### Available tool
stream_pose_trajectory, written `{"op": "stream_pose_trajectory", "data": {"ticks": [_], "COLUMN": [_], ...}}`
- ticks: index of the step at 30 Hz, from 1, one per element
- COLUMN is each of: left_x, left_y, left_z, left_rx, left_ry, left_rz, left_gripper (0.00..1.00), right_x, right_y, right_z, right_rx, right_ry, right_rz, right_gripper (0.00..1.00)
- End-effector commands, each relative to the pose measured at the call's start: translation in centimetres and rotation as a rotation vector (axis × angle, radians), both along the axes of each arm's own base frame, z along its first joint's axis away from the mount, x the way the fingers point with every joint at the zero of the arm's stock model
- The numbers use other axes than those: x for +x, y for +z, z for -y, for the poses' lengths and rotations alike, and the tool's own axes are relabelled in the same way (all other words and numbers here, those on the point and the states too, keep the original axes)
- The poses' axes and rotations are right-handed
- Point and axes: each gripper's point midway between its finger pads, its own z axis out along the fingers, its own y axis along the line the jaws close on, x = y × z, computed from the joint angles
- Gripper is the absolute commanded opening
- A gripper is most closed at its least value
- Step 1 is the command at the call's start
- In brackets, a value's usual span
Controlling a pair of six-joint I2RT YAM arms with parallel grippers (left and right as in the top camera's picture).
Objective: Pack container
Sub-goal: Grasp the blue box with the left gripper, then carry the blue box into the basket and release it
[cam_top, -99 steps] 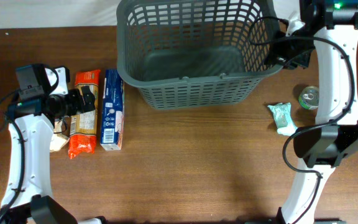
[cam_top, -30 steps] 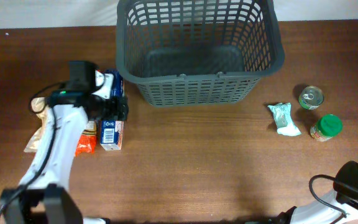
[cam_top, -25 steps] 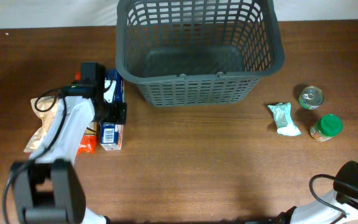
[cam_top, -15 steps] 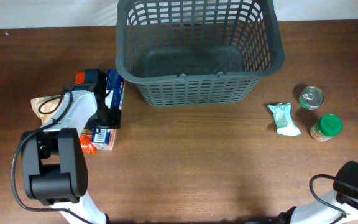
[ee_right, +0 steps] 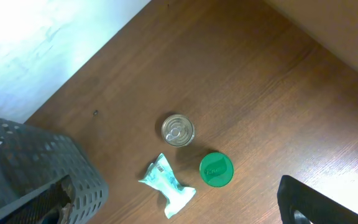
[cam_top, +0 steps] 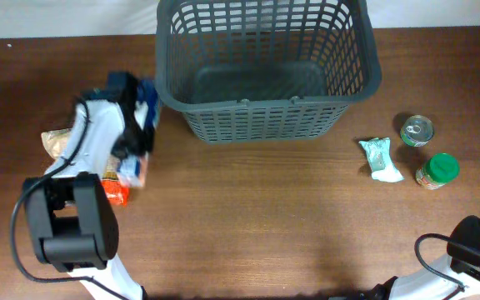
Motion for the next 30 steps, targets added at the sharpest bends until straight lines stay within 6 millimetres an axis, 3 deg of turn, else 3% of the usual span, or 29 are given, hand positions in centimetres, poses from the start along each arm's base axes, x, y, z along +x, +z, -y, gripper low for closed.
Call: {"op": "stream_pose_trajectory", "data": {"ticks": [1,4,8,10,11,14,18,22,25,30], "left_x": [4.2,6.4,8.0,8.3,8.3,7.9,7.7,9.3,11.6,16.3], "left_y": [9.5,17.4,28.5,34.0,35.3,39.3,39.6,37.4,33.7,24.7], "left_z": [-2.5,-3.4,-1.7,0.7,1.5,7.0,14.6,19.9,22.0,24.7], "left_rx": [0.093,0.175,0.272,0.340,0.362,0.488,0.630,0.672,0.670,0.635], "left_ry": [0.040,-0.010,-0.210,-0.346,-0.394,-0.689,-1.062,-1.163,-1.195,-1.255], "left_rz": [0.248,0.431,0.700,0.844,0.874,0.962,0.966,0.946,0.883,0.749], "left_gripper": [0.02,0.02,0.02,0.02,0.02,0.02,0.02,0.02,0.02,0.02], "right_x": [0.0,0.0,0.0,0.0,0.0,0.0,0.0,0.0,0.0,0.0], "right_y": [-0.2,-0.3,-0.3,-0.2,-0.2,-0.2,-0.3,-0.3,-0.2,-0.2], "right_z": [0.0,0.0,0.0,0.0,0.0,0.0,0.0,0.0,0.0,0.0], "right_rx": [0.015,0.015,0.015,0.015,0.015,0.015,0.015,0.015,0.015,0.015], "right_ry": [-0.005,-0.006,-0.005,-0.005,-0.005,-0.005,-0.006,-0.006,-0.006,-0.006], "right_rz": [-0.005,-0.005,-0.005,-0.005,-0.005,-0.005,-0.005,-0.005,-0.005,-0.005], "right_gripper": [0.99,0.99,0.99,0.99,0.99,0.99,0.99,0.99,0.99,0.99]}}
